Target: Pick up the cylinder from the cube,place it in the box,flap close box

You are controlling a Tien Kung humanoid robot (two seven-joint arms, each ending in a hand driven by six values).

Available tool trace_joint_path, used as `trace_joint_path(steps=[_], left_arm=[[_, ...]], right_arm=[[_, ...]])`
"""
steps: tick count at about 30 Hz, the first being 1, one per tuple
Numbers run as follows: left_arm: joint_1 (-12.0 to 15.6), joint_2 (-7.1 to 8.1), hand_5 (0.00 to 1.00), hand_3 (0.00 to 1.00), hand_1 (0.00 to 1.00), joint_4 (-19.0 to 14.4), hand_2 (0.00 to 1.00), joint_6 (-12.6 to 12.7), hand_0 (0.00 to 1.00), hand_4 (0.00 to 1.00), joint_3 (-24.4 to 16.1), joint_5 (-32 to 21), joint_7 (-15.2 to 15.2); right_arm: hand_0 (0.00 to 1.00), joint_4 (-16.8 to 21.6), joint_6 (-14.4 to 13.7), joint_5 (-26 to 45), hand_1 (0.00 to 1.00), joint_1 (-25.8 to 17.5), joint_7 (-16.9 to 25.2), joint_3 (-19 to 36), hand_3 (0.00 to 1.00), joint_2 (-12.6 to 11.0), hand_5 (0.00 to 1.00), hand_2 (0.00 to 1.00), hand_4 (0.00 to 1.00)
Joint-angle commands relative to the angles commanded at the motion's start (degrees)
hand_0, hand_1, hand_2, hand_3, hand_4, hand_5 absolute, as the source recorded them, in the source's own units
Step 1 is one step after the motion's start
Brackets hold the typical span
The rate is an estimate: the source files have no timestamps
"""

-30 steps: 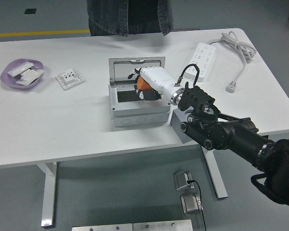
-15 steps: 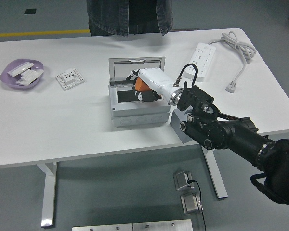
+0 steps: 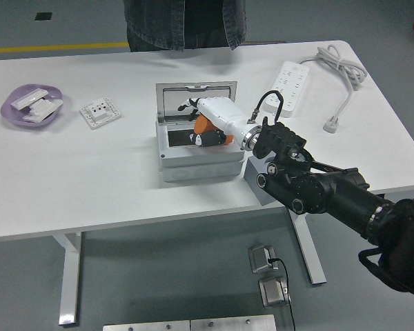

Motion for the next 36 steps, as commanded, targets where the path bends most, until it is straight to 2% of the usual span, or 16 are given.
trace_joint_path(steps=[5, 6, 8, 12, 16, 21, 24, 29, 35, 36], left_arm=[[0.2, -0.08, 0.183, 0.678, 0.656, 0.0, 0.625, 0.0, 0.664, 0.637, 0.4, -0.3, 0.0], [0.2, -0.1, 0.182, 0.673, 0.653, 0.0, 0.622, 0.0, 0.663, 0.63, 0.5, -0.3, 0.0], [0.3, -0.13, 0.182, 0.673, 0.653, 0.0, 0.622, -0.1, 0.663, 0.63, 0.6, -0.4, 0.0], [0.7, -0.25, 0.207, 0.671, 0.652, 0.0, 0.623, -0.1, 0.663, 0.615, 0.9, -0.8, 0.0], [1.0, -0.41, 0.207, 0.671, 0.652, 0.0, 0.623, -0.1, 0.663, 0.615, 1.0, -1.2, -0.1], [1.0, -0.3, 0.198, 0.668, 0.652, 0.0, 0.62, -0.2, 0.663, 0.604, 1.3, -1.1, -0.1], [0.9, -0.08, 0.186, 0.665, 0.652, 0.0, 0.616, -0.3, 0.663, 0.591, 1.3, -0.7, -0.1], [0.3, 0.45, 0.186, 0.665, 0.652, 0.0, 0.616, -0.4, 0.663, 0.591, 1.2, 0.2, 0.1], [-0.3, 0.87, 0.186, 0.664, 0.652, 0.0, 0.614, -0.4, 0.663, 0.59, 1.5, 0.5, 0.3], [-0.4, 0.91, 0.187, 0.663, 0.652, 0.0, 0.614, -0.4, 0.663, 0.589, 1.5, 0.5, 0.3]], right_arm=[[0.509, 0.7, -0.1, 0.4, 0.567, -0.2, -0.2, -0.3, 0.793, 0.0, 0.335, 0.631, 0.84], [0.522, 1.0, -0.1, 0.6, 0.569, -0.2, -0.2, -0.3, 0.793, 0.0, 0.349, 0.575, 0.853], [0.522, 1.9, -0.2, 0.9, 0.569, -0.2, -0.2, -0.4, 0.793, 0.0, 0.349, 0.575, 0.853], [0.524, 5.8, -0.2, 2.4, 0.569, -0.5, -0.6, -0.4, 0.798, 0.0, 0.367, 0.567, 0.867], [0.524, 10.7, 1.0, 4.8, 0.569, -0.3, -2.0, -0.5, 0.798, 0.0, 0.367, 0.567, 0.867], [0.525, 16.0, 2.3, 7.3, 0.566, 2.1, -3.5, 1.8, 0.797, -0.1, 0.38, 0.572, 0.881], [0.507, 15.1, 2.9, 8.2, 0.555, 4.0, -3.9, 3.3, 0.782, -0.4, 0.381, 0.586, 0.88], [0.507, 9.3, 5.0, 9.6, 0.555, 7.9, -4.8, 4.6, 0.782, -0.5, 0.381, 0.586, 0.88], [0.51, 2.2, 7.6, 11.0, 0.555, 10.1, -5.3, 5.4, 0.779, 0.0, 0.389, 0.586, 0.88], [0.561, 1.0, 7.8, 11.3, 0.582, 10.3, -5.3, 5.5, 0.783, 0.0, 0.397, 0.622, 0.883]])
